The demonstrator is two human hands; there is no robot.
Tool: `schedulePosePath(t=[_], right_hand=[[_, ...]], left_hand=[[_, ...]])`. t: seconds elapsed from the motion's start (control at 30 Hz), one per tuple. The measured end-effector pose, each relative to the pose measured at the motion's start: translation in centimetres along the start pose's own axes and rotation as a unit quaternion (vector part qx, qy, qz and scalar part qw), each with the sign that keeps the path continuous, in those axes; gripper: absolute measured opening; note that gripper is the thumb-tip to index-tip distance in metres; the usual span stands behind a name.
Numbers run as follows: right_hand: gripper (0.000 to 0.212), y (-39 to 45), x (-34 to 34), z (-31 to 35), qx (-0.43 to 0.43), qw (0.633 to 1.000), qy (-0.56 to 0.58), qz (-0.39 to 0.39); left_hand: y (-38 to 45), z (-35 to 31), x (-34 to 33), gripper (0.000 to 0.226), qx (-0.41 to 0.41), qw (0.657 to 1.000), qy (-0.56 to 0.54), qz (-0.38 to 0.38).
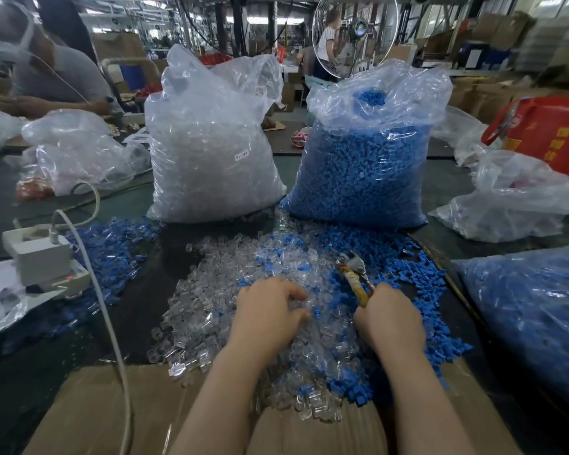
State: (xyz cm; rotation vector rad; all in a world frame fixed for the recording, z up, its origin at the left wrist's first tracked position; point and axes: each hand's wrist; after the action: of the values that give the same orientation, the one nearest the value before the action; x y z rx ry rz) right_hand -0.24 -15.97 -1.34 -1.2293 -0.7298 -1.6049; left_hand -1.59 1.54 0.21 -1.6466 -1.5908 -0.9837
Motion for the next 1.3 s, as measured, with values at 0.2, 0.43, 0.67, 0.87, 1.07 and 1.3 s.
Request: schedulePosePath(t=[0.2, 0.43, 0.67, 0.87, 1.07, 1.3], right_hand=[[0.029, 0.11, -0.31, 0.04, 0.017, 1.000, 0.012, -0.013], [0.014, 0.04, -0.62, -0.19, 0.035, 0.998, 0.034, -0.043], [0.016, 0.00, -0.48, 0.11, 0.067, 0.996, 0.033, -0.051], [0.009, -0.09, -0.49, 0.04, 0.066, 0.996, 0.039, -0.037], [0.012, -0.15, -0.09, 0.08, 0.045, 0.999, 0.025, 0.006], [0.017, -0.18, -0.10, 0.09, 0.058, 0.998, 0.010, 0.007]], left_hand=[[-0.06, 0.22, -0.50, 0.019, -0.009, 0.999, -0.036, -0.034], [-0.21, 0.31, -0.71, 0.015, -0.003, 0.994, -0.093, -0.064], [-0.19, 0.19, -0.56, 0.016, 0.000, 0.987, -0.140, -0.081], [-0.13, 0.02, -0.71, 0.014, 0.013, 0.969, -0.224, -0.099], [-0.12, -0.12, -0.61, 0.019, 0.024, 0.952, -0.283, -0.116], [-0.06, -0.03, -0.59, 0.014, 0.022, 0.941, -0.310, -0.132]])
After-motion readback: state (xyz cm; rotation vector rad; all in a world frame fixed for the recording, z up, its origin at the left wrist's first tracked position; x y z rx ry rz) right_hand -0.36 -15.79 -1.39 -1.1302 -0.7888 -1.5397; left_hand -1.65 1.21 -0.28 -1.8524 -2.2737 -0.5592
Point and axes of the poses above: each hand's wrist, its own y-axis towards the middle knuckle, its own x-axis out of the back of the hand, z = x × y, and after that the axes turned 1 degree about x, right-handed
